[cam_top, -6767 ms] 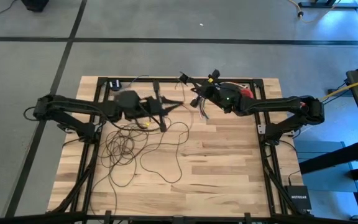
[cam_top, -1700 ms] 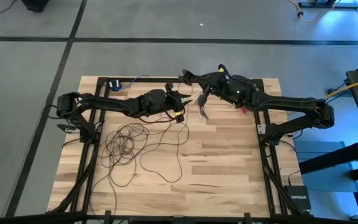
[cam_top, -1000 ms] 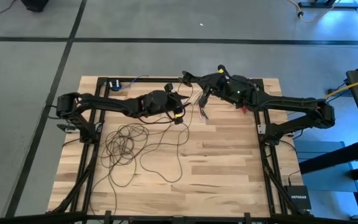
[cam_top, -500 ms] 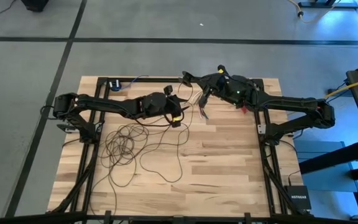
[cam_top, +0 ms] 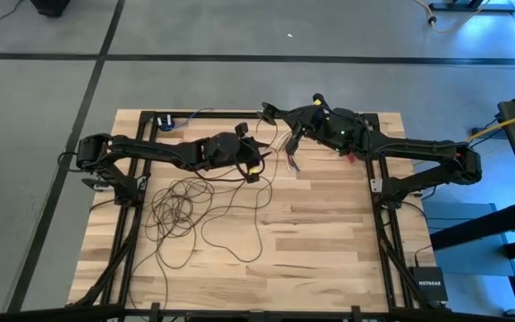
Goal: Coiling cords
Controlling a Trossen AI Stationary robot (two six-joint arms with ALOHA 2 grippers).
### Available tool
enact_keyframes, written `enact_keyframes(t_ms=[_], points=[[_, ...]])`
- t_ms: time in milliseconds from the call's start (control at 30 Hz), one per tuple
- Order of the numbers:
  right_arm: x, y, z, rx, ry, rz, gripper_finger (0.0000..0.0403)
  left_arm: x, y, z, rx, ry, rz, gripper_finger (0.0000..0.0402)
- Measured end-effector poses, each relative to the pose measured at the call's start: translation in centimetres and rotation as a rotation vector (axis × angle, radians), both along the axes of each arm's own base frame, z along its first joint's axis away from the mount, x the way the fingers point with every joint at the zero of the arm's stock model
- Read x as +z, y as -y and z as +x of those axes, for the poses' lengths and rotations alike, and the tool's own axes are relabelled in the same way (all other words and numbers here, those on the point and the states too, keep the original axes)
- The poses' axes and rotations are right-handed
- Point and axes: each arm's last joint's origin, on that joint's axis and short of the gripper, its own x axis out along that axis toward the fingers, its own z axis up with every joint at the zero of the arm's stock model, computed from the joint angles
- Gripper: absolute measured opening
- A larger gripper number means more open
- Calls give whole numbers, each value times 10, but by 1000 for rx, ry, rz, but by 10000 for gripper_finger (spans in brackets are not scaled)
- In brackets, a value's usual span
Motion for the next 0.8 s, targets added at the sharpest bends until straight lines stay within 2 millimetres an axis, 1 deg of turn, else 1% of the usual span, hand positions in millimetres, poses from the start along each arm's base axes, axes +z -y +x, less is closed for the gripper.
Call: enact_keyframes(t_ms=[167,233,333,500,600,733,800], points=[[0,0,0,0,0,0,6,-2,0,-1,-6,-21,-10,18],[0,0,0,0,0,0,6,-2,0,-1,-6,-23,-11,6],[0,0,0,0,4,-1,6,-3,0,-1,-4,-25,-16,10],[3,0,0,7,36,-8,6,-8,0,-2,0,-33,-27,4],[6,-1,1,35,69,-12,6,-13,-5,-5,19,-37,-45,5],[12,-2,1,82,141,-13,6,-14,-14,-5,43,18,-54,3],[13,-2,1,91,150,-14,6,-15,-16,-5,38,21,-64,4]])
